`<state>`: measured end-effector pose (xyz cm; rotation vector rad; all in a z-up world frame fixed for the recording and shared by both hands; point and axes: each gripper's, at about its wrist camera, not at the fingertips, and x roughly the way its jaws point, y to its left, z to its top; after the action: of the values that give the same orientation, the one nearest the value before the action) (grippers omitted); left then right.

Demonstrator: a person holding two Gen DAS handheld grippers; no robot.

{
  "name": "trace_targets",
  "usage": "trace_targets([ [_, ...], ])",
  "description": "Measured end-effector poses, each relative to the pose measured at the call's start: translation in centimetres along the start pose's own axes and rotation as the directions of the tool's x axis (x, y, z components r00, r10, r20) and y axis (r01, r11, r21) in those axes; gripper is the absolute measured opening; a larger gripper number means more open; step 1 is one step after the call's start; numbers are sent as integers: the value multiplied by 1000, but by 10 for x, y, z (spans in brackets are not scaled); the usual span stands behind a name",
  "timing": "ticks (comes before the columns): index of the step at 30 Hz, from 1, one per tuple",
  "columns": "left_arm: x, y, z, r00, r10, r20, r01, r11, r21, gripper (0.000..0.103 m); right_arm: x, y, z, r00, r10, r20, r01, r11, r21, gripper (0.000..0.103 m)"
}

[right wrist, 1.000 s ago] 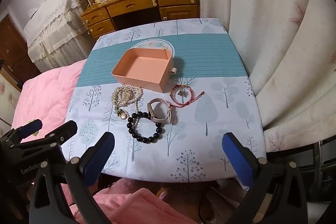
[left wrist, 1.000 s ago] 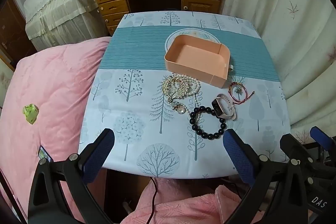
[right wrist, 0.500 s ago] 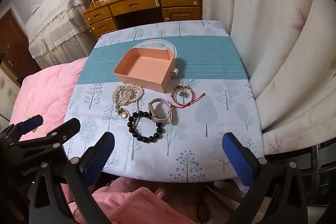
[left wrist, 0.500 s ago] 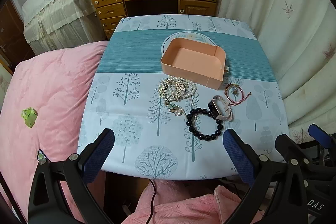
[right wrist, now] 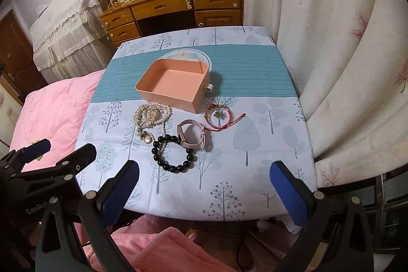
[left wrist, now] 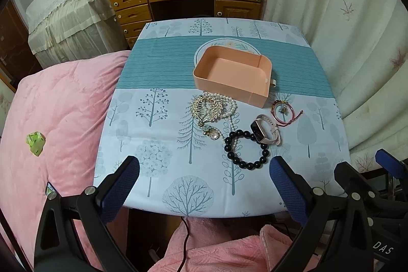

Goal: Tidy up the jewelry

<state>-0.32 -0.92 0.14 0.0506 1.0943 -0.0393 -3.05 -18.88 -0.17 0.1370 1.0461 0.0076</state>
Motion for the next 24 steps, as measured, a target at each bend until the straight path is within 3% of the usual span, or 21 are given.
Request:
trace_targets([
  [24, -7, -3, -8, 1000, 6, 8, -6, 1000, 2, 96, -3, -2, -2, 1000, 1, 10, -1, 1000, -15, 103],
])
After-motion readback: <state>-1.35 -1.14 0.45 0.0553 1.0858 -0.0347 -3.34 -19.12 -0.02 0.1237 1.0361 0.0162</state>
